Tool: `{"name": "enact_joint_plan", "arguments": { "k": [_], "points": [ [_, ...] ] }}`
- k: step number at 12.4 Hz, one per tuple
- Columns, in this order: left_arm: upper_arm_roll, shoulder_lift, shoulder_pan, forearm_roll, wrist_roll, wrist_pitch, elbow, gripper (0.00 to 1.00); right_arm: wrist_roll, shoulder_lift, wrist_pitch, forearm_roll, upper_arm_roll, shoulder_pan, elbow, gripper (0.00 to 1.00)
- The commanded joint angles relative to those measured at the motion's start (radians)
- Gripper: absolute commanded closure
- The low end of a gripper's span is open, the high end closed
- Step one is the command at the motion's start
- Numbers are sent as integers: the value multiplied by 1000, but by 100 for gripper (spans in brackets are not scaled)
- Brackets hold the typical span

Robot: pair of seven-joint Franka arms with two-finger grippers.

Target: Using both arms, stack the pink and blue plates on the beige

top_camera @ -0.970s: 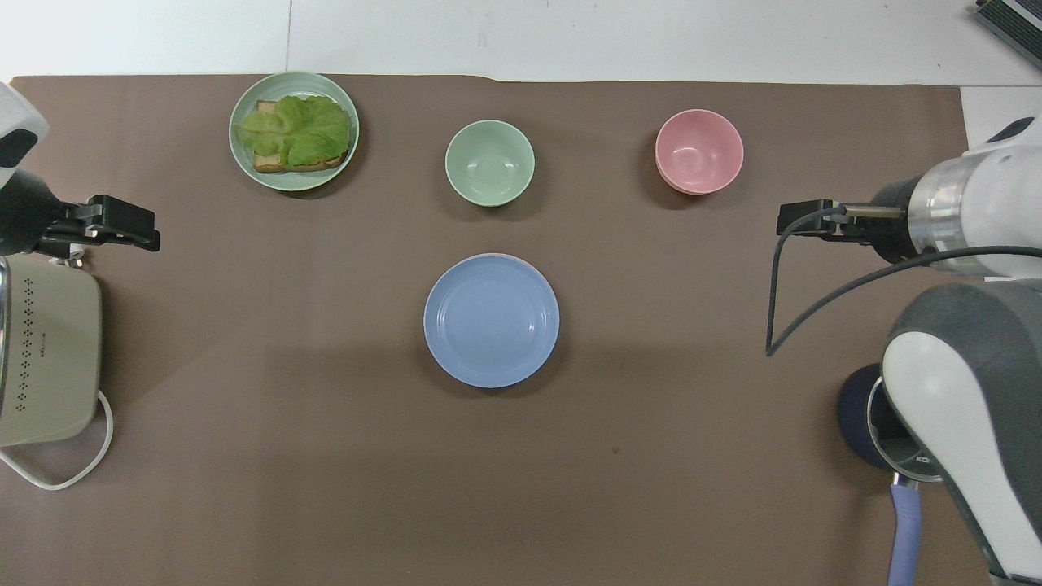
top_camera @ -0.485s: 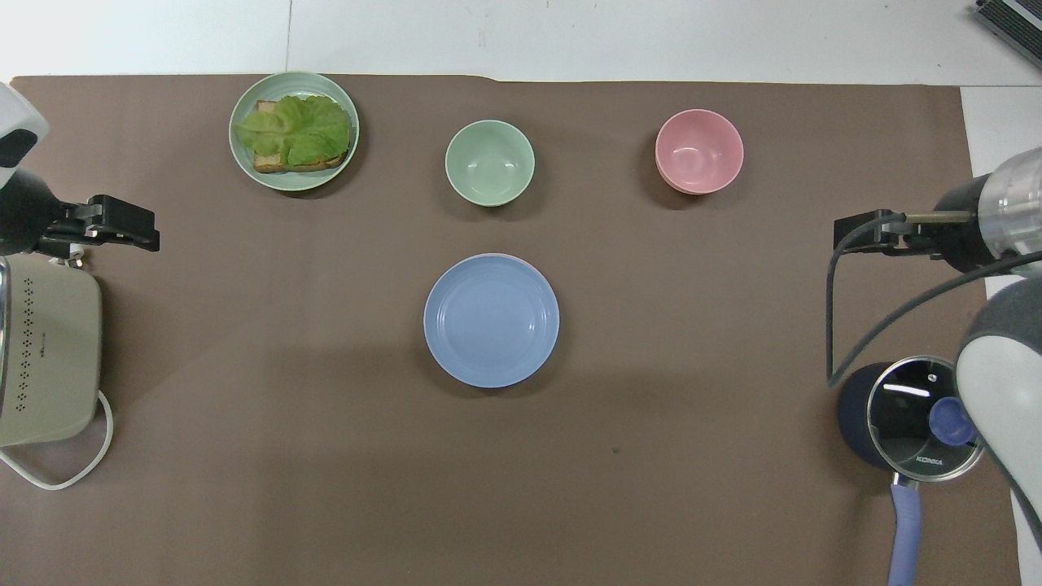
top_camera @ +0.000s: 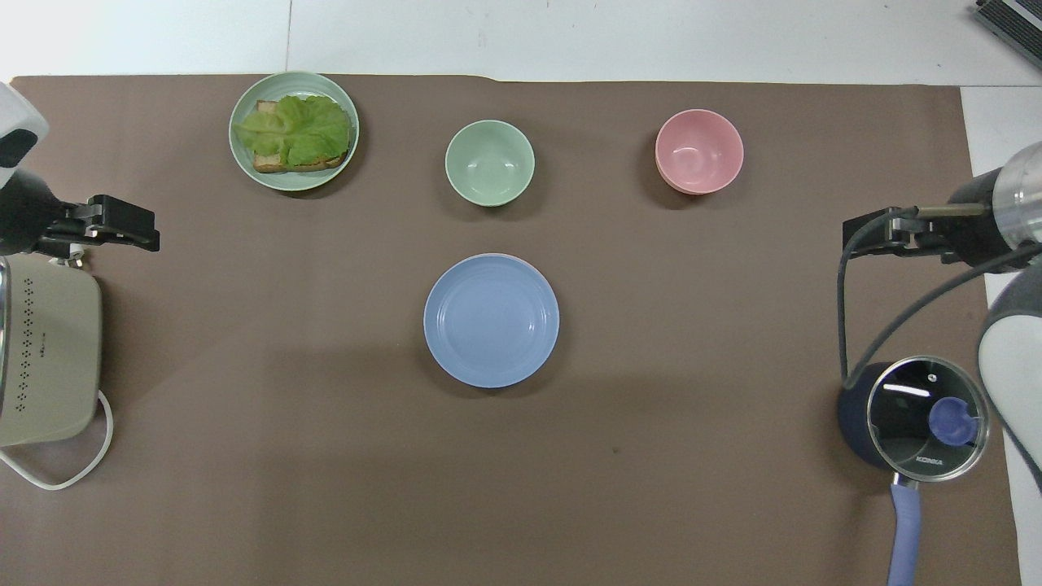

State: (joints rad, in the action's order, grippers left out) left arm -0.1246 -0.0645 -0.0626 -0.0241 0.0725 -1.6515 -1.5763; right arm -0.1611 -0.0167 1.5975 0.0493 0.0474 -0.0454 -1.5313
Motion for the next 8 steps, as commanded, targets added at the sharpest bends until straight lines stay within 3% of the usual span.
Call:
{"name": "enact_joint_plan", "arguments": {
  "k": [1, 8],
  "points": [
    [-4, 9, -6, 10, -11, 12, -2, 0, 48, -11, -36, 0, 11, 12, 25, 0],
    [-4, 9, -6, 10, -11, 12, -2, 0, 48, -11, -25, -35, 11, 12, 22, 0]
  ]
}}
